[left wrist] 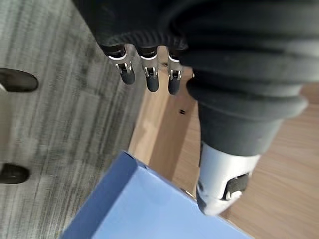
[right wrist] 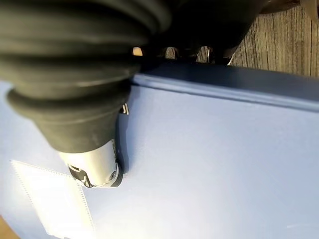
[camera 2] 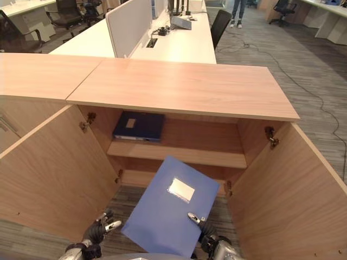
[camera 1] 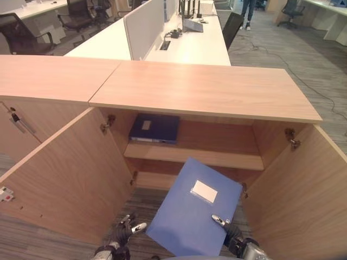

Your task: Put the empty folder in the office cabinet

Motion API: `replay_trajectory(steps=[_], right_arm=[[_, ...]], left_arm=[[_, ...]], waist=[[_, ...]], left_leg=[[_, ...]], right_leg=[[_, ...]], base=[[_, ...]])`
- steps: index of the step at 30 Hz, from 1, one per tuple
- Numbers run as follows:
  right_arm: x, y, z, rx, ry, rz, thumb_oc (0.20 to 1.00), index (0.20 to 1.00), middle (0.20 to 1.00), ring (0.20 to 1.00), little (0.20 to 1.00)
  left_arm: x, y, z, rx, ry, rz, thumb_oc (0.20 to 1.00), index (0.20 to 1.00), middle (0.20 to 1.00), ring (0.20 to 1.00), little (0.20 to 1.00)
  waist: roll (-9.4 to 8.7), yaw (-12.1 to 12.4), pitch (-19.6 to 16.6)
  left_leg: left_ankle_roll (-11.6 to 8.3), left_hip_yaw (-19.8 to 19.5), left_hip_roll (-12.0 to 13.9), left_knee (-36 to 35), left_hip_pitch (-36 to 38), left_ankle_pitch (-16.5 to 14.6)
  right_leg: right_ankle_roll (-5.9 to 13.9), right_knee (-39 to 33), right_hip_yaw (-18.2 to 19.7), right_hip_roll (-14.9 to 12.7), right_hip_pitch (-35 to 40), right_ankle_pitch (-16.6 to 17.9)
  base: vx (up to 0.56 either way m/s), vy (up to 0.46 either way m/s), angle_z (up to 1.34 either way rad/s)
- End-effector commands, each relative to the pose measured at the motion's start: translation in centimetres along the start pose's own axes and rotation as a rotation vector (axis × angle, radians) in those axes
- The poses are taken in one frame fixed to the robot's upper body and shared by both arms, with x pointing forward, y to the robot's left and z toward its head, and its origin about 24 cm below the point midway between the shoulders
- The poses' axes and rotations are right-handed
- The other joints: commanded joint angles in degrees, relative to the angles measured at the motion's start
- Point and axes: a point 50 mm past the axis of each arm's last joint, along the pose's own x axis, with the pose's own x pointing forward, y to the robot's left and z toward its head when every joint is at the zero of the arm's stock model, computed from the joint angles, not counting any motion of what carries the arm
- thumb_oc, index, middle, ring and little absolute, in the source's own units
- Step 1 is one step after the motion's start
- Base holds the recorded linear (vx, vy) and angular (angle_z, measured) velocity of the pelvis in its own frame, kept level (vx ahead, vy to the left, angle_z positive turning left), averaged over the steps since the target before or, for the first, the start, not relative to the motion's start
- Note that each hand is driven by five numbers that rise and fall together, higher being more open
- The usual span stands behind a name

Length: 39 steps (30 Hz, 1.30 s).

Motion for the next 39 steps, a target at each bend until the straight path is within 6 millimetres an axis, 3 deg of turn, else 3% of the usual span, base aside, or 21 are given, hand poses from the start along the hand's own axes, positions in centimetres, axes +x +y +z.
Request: replay_trajectory(steps=[1, 3, 6, 7, 8, 10, 12, 16, 21, 25, 26, 27, 29, 30, 31, 32, 34, 35, 38, 39], right_arm=[[0.9, 1.0, 0.9, 0.064, -0.034, 0.006, 0.2, 0.2, 0.2, 0.2, 0.2], [1.1, 1.0, 1.2, 0.075, -0.045, -0.007, 0.2, 0.2, 0.2, 0.2, 0.2], [1.2, 0.9, 1.6, 0.081, -0.05, -0.032, 0.2, 0.2, 0.2, 0.2, 0.2], [1.3, 0.9, 1.5, 0.089, -0.049, -0.037, 0.2, 0.2, 0.2, 0.2, 0.2], [1.3, 1.0, 1.6, 0.092, -0.05, -0.038, 0.2, 0.2, 0.2, 0.2, 0.2], [1.3, 1.1, 1.4, 0.091, -0.044, -0.027, 0.2, 0.2, 0.2, 0.2, 0.2], [1.3, 1.0, 1.9, 0.073, -0.054, -0.027, 0.2, 0.2, 0.2, 0.2, 0.2], [1.2, 0.9, 1.1, 0.095, -0.032, -0.032, 0.2, 0.2, 0.2, 0.2, 0.2], [1.3, 0.9, -0.2, 0.119, 0.015, -0.039, 0.2, 0.2, 0.2, 0.2, 0.2], [1.6, 1.3, -0.8, 0.115, 0.049, -0.037, 0.2, 0.2, 0.2, 0.2, 0.2], [1.8, 1.6, -0.8, 0.111, 0.049, -0.031, 0.2, 0.2, 0.2, 0.2, 0.2], [2.1, 2.0, -0.6, 0.12, 0.046, -0.023, 0.2, 0.2, 0.2, 0.2, 0.2], [2.3, 2.2, -0.5, 0.115, 0.042, -0.013, 0.2, 0.2, 0.2, 0.2, 0.2], [2.4, 2.3, -0.3, 0.108, 0.04, -0.007, 0.2, 0.2, 0.2, 0.2, 0.2], [2.4, 2.3, -0.3, 0.108, 0.039, -0.007, 0.2, 0.2, 0.2, 0.2, 0.2], [2.5, 2.7, -0.3, 0.1, 0.032, 0.015, 0.2, 0.2, 0.2, 0.2, 0.2], [2.6, 3.1, -0.3, 0.091, 0.025, 0.034, 0.2, 0.2, 0.2, 0.2, 0.2], [2.6, 3.3, -0.3, 0.088, 0.017, 0.048, 0.2, 0.2, 0.2, 0.2, 0.2], [2.5, 3.4, -0.1, 0.082, 0.012, 0.07, 0.2, 0.2, 0.2, 0.2, 0.2], [2.3, 3.3, 0.4, 0.064, -0.008, 0.078, 0.2, 0.2, 0.2, 0.2, 0.2]], left_arm=[[0.8, 0.5, 2.1, -0.086, -0.086, 0.054, 1.0, 1.0, 1.0, 1.0, 1.0], [0.9, 0.5, 2.3, -0.094, -0.091, 0.06, 1.0, 1.0, 1.0, 1.0, 1.0], [1.3, -0.1, 2.6, -0.116, -0.094, 0.054, 1.0, 1.0, 1.0, 1.0, 1.0], [1.4, -0.3, 2.6, -0.116, -0.091, 0.052, 1.0, 1.0, 1.0, 1.0, 1.0], [1.5, -0.4, 2.6, -0.114, -0.086, 0.051, 1.0, 1.0, 1.0, 1.0, 1.0], [1.4, -0.4, 2.3, -0.105, -0.073, 0.046, 1.0, 1.0, 1.0, 1.0, 1.0], [1.5, -0.8, 1.5, -0.122, -0.041, 0.043, 1.0, 1.0, 1.0, 1.0, 1.0], [1.6, -1.2, 0.2, -0.149, 0.011, 0.033, 1.0, 1.0, 1.0, 1.0, 1.0], [1.4, -1.0, -1.8, -0.182, 0.09, 0.059, 1.0, 1.0, 1.0, 1.0, 1.0], [1.3, -0.1, -4.8, -0.181, 0.225, 0.141, 1.0, 1.0, 1.0, 1.0, 1.0], [1.2, 0.2, -5.8, -0.174, 0.27, 0.166, 1.0, 1.0, 1.0, 1.0, 1.0], [0.8, 1.1, -8.0, -0.148, 0.388, 0.229, 1.0, 1.0, 1.0, 1.0, 1.0], [0.1, 1.8, -9.9, -0.103, 0.5, 0.278, 1.0, 1.0, 1.0, 1.0, 1.0], [-0.6, 2.1, -11.1, -0.074, 0.57, 0.294, 1.0, 1.0, 1.0, 1.0, 1.0], [-0.6, 2.1, -11.1, -0.075, 0.569, 0.294, 1.0, 1.0, 1.0, 1.0, 1.0], [-1.7, 2.9, -12.4, -0.047, 0.66, 0.319, 1.0, 1.0, 1.0, 1.0, 1.0], [-2.3, 3.3, -12.9, -0.025, 0.699, 0.33, 1.0, 1.0, 1.0, 1.0, 1.0], [-2.7, 3.5, -13.3, -0.009, 0.724, 0.335, 1.0, 1.0, 1.0, 1.0, 1.0], [-2.9, 3.8, -13.3, 0.026, 0.74, 0.333, 1.0, 1.0, 1.0, 1.0, 1.0], [-2.9, 3.8, -13.3, 0.054, 0.738, 0.324, 1.0, 1.0, 1.0, 1.0, 1.0]], waist=[[-2.13, -0.08, 3.52], [-2.24, 0.14, 4.65], [-2.13, 0.88, 6.45], [-1.99, 1.13, 6.67], [-2.14, 1.29, 6.77], [-2.66, 1.77, 6.52], [-0.83, 3.11, 6.03], [1.07, 2.64, 3.51], [1.34, 2.34, 1.07], [1.5, 2.4, -0.46], [1.57, 2.63, -0.65], [1.77, 2.68, -0.76], [2.15, 2.61, -0.58], [2.24, 2.45, -0.14], [2.35, 2.56, -0.29], [2.36, 2.31, 0.37], [2.48, 2.09, 0.78], [1.96, 2.02, 0.91], [2.41, 1.52, 1.25], [3.03, 0.52, 1.83]], left_leg=[[-1.43, -2.47, 0.66, 10.2, -4.35, -3.07], [-1.72, -2.56, 0.73, 15.27, -7.38, -2.53], [-1.29, -2.53, 1.5, 27.14, -15.02, 3.49], [-1.43, -2.41, 2.09, 28.97, -16.53, 3.51], [-0.65, -1.23, 2.31, 28.13, -18.34, 4.58], [-0.31, -0.61, 1.68, 24.08, -20.54, 3.5], [-2.09, -1.9, 1.23, 7.84, -22.12, 9.63], [-2.44, -1.28, 1.73, 0.11, -18.58, 11.11], [-1.42, -0.07, 0.12, 0.11, -16.6, 8.98], [0.65, 0.97, -3.05, 0.11, -13.8, 5.51], [1.36, 1.23, -3.96, 0.11, -13.07, 4.52], [2.58, 1.7, -5.74, 0.11, -11.23, 2.83], [3.78, 1.86, -7.49, 0.11, -9.85, 1.61], [4.5, 1.78, -8.36, 0.11, -9.06, 1.16], [4.48, 1.87, -8.22, 0.11, -9.26, 1.21], [4.72, 1.69, -9.05, 0.11, -7.35, -0.5], [5.14, 2.46, -8.73, 0.11, -6.96, -0.34], [4.73, 2.63, -8.93, 0.11, -5.72, -1.83], [4.31, 2.93, -7.85, 0.11, -5.35, -1.99], [4.08, 2.32, -6.97, 0.11, -4.94, -1.87]], right_leg=[[-1.55, 0.82, 0.4, 2.99, 1.25, -3.93], [-2.19, 1.49, 0.41, 2.92, 1.02, -4.25], [-3.94, 2.26, -0.15, 3.32, 1.01, -5.08], [-3.89, 1.8, 0.04, 3.79, 1.97, -5.93], [-4.06, 1.61, -0.4, 3.59, 1.59, -5.43], [-3.27, 0.65, -0.33, 3.08, 2.28, -5.39], [-1.99, 0.42, 0.88, 3.63, 3.34, -6.75], [-0.7, 0.42, 2.04, 3.94, 4.14, -8.0], [1.08, 0.42, 2.91, 1.13, 3.86, -8.25], [3.86, 1.32, 3.62, -3.76, 4.26, -7.13], [4.65, 2.96, 3.7, -5.24, 3.71, -7.05], [5.92, 7.7, 3.84, -8.28, 2.16, -6.35], [6.63, 14.34, 4.06, -10.67, -0.23, -3.72], [6.22, 18.44, 4.07, -12.16, -1.82, -0.78], [6.18, 18.31, 4.17, -12.02, -2.04, -0.6], [5.01, 24.58, 1.87, -14.69, -3.93, 0.63], [3.92, 26.88, -1.01, -16.11, -5.52, 1.35], [4.52, 27.52, -3.05, -17.68, -5.74, 0.89], [3.89, 24.52, -6.34, -16.63, -6.23, 0.12], [3.6, 21.77, -6.18, -13.23, -8.7, -0.93]], base=[[-0.15, -0.121, 0.04], [-0.11, -0.077, 0.13], [-0.04, -0.077, 0.14], [0.01, -0.048, 0.09], [0.05, -0.017, 0.03], [0.11, 0.065, -0.3], [0.26, 0.198, -0.12], [0.21, 0.192, -0.18], [0.17, 0.211, -0.28], [0.17, 0.271, -0.27], [0.2, 0.41, -0.09], [0.17, 0.39, -0.16], [0.11, 0.345, -0.11], [0.05, 0.223, -0.04], [0.11, 0.274, -0.04], [0.11, 0.236, -0.01], [0.06, 0.176, -0.03], [0.04, 0.068, -0.05], [0.06, 0.01, -0.1], [0.05, -0.043, -0.09]])
